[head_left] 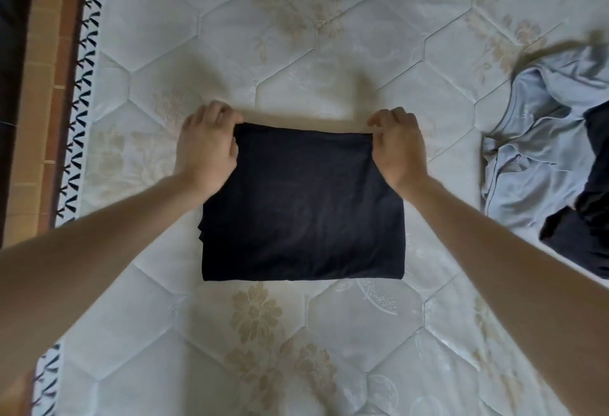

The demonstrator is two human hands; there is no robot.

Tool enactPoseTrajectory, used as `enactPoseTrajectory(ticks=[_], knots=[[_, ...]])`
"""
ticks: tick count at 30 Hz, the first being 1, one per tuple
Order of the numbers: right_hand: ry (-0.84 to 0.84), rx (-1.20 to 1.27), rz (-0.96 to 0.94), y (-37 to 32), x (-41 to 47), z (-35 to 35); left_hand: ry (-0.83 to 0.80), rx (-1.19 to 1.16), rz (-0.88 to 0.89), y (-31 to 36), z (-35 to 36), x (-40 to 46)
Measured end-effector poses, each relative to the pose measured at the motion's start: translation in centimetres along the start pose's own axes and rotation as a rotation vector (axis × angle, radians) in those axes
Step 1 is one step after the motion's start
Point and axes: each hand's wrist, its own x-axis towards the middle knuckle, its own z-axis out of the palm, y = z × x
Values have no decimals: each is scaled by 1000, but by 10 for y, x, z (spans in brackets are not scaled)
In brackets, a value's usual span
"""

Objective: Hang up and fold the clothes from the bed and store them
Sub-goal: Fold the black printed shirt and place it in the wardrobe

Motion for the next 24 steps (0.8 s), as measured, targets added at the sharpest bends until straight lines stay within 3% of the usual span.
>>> enactPoseTrajectory(ticks=[3,8,13,18,24], knots=[[230,43,-109,-23,-34,18,8,20,174,26,19,-40],[41,37,-240,-52,-85,57,-151,32,288,69,50,-79],[-114,-220,-251,-51,-79,80,-210,118,264,75,74,-53],[-107,-274,-205,-32,-46,83,-186,209,250,62,80,-21],[-93,-281,3,-8,-38,72,-136,209,-21,35,71,-3]])
